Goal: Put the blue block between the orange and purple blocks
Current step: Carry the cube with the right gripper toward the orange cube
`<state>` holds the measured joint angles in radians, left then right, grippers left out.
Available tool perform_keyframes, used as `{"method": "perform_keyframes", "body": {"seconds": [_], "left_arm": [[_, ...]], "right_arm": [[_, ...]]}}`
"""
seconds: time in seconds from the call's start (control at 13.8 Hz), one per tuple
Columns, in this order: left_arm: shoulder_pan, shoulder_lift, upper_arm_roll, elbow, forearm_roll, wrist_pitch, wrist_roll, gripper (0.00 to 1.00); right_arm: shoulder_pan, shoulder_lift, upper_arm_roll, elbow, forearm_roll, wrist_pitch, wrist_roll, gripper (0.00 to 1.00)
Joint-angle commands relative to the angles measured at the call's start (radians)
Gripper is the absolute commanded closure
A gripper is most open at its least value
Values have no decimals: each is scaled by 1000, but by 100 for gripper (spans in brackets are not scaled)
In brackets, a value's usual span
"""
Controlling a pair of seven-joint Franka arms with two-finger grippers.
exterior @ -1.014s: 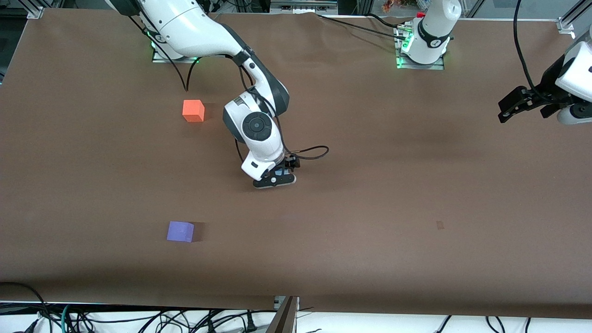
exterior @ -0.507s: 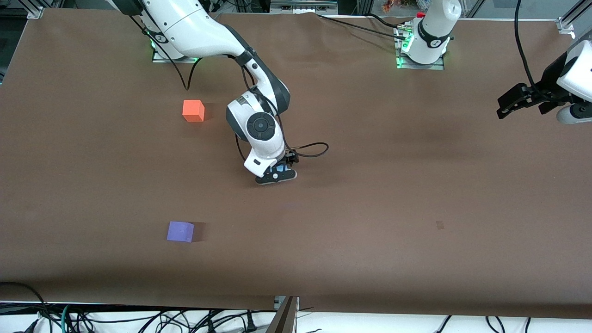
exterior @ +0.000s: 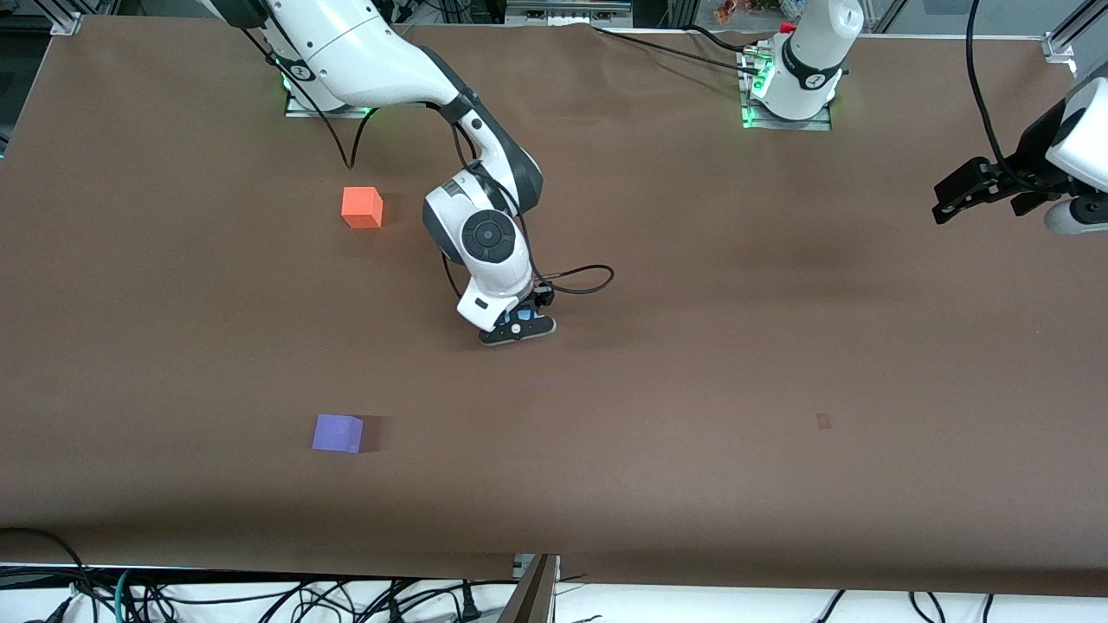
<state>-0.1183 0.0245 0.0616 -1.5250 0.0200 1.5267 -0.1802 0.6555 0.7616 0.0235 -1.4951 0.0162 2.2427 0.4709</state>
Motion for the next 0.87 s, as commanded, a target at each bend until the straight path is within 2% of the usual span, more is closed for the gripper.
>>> {"method": "perform_keyframes", "body": {"seconds": [0.0,0.14,0.22,0.51,0.65,0.8], "left_arm": [[12,49,-11,55,-18,-19,39,0],[25,45,-14,49,-23,-19,42,0],[38,43,-14,45,-23,-19,44,0],[42,42,-14,58,-31,-30,39,0],[42,28,-16,57,-35,-59,44,0],[37,11,-19,49,-34,-63,42,0]], "right_arm": [[-45,-112,-45,-8,-2,-174,-23,74],[-71,-168,-106,-25,-1,-297,-64,74],[-74,-200,-146,-72,5,-293,-64,74],[-94,-330,-252,-287,17,-188,-162,74],[-135,-386,-283,-425,121,-74,-257,74],[-142,-398,-303,-502,178,4,-327,74]]}}
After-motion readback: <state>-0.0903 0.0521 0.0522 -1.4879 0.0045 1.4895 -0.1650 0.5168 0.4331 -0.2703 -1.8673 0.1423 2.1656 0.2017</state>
